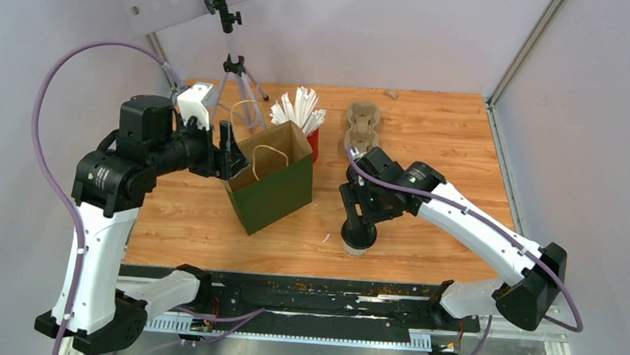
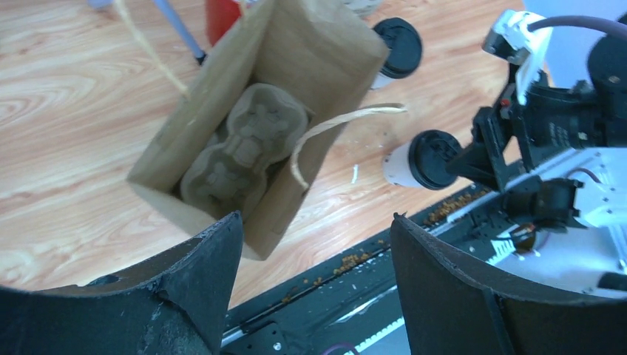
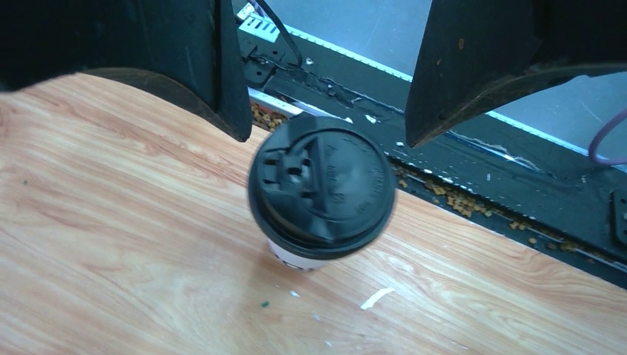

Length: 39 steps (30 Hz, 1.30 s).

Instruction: Pack the takeout coffee

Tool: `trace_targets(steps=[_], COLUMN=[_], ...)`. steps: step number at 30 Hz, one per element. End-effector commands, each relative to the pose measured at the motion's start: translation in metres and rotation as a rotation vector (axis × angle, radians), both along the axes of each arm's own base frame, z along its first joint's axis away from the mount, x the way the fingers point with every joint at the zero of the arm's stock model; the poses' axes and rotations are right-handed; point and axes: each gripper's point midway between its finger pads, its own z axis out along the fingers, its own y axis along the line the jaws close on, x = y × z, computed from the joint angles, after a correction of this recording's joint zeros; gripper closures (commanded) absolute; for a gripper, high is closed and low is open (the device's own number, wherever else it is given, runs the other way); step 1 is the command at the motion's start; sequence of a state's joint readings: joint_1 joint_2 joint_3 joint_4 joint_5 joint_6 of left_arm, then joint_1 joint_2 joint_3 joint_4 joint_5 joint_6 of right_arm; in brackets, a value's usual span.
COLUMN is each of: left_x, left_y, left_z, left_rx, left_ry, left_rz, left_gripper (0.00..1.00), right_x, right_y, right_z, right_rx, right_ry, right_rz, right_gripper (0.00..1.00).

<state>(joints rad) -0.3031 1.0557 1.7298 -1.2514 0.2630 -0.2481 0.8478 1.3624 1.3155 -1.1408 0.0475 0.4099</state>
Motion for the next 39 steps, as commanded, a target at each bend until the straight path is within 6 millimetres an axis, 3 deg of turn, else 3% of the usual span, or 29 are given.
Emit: trace_targets(steps=[1,10,13,19,29,39], left_x=[-0.008,-0.022,-0.035,-0.045,-0.043,-0.038], left_y=[-0.038,-0.12,-0.154,-0.216,-0.249,-0.257], left_z=[0.012,0.017,0.006,-0.028,-0.113,-0.184], left_rx=[-0.092,-0.04,0.009,0.0,0.065,0.174], left_ry=[0.002,-0.029,-0.02,0.019,0.178,0.26], left_rz=[-0.14,-0.355,-0.458,-0.568,-0.624,-0.642], left_gripper=[0.21,0.26,0.26,0.32,0.4,0.43], right_x=[0.001,0.003,0.003,0.008,0.015,0.008], right_y=[-0.018,-0.033,-0.035,-0.042,-0.045,-0.046], right_z=[-0.002,-0.004,-0.008,-0.017,-0.021,-0.03], right_rx=[0.048,0.19,0.241,0.283,0.352,0.382], right_ry=[0.008,0.01,0.019,0.028,0.046,0.095], right_rz=[-0.079,-0.113,-0.122,-0.141,-0.149,-0.14], right_gripper=[0.26,0.3,0.32,0.5,0.52,0.56])
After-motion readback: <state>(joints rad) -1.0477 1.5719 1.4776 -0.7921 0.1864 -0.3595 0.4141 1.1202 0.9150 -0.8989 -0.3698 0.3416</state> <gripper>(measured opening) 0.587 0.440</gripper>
